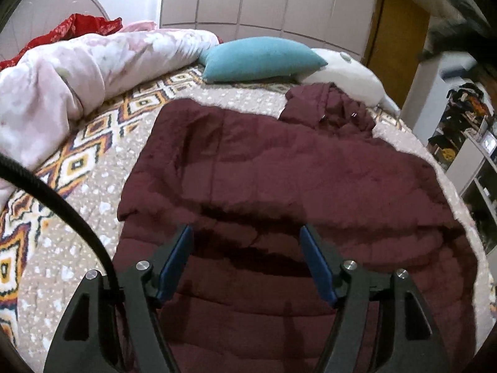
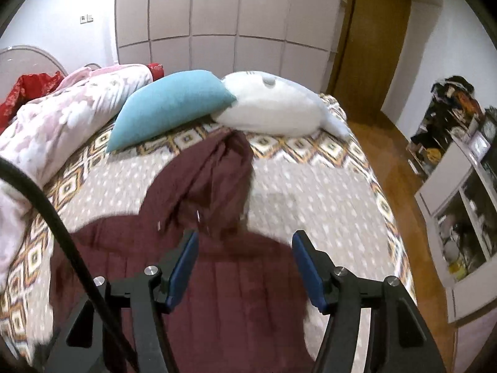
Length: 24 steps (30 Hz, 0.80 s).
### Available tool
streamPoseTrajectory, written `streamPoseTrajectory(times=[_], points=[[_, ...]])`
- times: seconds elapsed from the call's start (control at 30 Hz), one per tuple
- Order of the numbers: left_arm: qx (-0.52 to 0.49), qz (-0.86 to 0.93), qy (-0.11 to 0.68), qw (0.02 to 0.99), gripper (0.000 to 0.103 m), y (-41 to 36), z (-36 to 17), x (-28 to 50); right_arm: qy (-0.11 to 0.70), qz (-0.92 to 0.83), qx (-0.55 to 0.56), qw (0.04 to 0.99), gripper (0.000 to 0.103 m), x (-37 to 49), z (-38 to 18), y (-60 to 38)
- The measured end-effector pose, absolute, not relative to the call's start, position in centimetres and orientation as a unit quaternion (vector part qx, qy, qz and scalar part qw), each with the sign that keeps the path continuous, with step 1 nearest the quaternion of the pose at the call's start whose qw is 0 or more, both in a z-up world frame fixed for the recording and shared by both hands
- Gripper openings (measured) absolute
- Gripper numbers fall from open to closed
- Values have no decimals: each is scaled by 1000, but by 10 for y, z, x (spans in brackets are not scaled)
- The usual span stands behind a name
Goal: Fold large clothes
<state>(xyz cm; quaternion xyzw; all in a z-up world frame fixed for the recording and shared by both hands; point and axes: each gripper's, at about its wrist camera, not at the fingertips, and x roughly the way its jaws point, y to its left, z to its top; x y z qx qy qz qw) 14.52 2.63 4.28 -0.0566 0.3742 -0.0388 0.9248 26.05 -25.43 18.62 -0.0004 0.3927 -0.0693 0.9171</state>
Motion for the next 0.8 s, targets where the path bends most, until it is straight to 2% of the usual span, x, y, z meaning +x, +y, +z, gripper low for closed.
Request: streamPoseTrajectory(times=[0.13,0.33,0.5,0.67,0.7,0.73,0.77,0.8], points=[[-64,-41,390,918,70,30,17,149,407,-100,21,908,67,329,161,-250],[-88,-59,383,918,74,37,11,147,448,-137,34,883,67,416,81,-254],[-94,-62,381,918,75,38,9,144,457,-165,53,872,67,462,43,-273],[-87,-60,382,918,77,36,8,145,462,-141,118,868,65,487,22,-291],[-86,-61,383,918,77,36,8,145,461,-135,123,868,58,489,20,-290],[-87,-61,383,918,77,36,8,145,461,-121,133,869,28,489,17,-289],[-88,-63,383,918,78,36,8,145,464,-106,141,868,12,488,15,-285],[-89,-64,383,917,78,36,8,146,459,-108,136,871,12,484,18,-281]])
